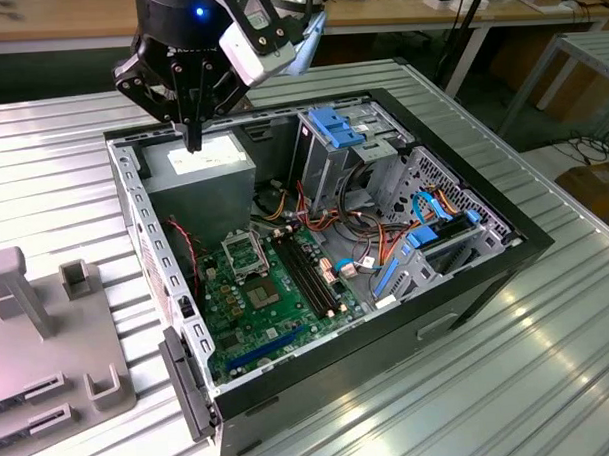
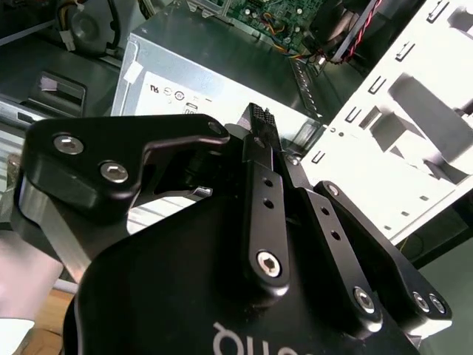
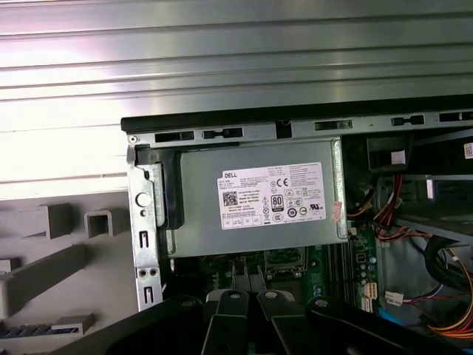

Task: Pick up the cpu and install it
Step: 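Reach for the cpu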

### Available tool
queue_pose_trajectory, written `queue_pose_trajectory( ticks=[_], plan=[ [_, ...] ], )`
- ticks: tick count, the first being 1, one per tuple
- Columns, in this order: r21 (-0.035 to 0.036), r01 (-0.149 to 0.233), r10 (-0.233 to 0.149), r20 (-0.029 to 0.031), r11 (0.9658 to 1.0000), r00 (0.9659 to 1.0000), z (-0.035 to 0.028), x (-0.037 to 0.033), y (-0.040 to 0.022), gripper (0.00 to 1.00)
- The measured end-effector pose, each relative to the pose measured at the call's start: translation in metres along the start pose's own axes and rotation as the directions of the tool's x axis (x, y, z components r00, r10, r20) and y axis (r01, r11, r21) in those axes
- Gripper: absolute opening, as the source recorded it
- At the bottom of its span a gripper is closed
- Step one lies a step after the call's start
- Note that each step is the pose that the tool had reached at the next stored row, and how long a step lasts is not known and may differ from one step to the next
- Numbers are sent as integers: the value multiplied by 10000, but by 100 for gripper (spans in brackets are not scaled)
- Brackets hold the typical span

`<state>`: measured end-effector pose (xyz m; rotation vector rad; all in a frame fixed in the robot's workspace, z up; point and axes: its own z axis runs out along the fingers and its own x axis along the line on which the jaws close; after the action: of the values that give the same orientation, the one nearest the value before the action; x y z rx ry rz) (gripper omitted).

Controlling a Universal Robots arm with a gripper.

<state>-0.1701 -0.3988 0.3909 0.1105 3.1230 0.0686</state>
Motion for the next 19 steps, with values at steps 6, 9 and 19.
queue_pose_trajectory(
  ticks=[6, 9, 19],
  plan=[
    [0, 3, -3, -3, 10000, 10000, 0, 4, 0, 11],
    [0, 5, -5, -3, 10000, 10000, 0, 4, -1, 11],
    [-1, 10, -10, -3, 10000, 10000, -2, 118, -8, 11]
  ],
)
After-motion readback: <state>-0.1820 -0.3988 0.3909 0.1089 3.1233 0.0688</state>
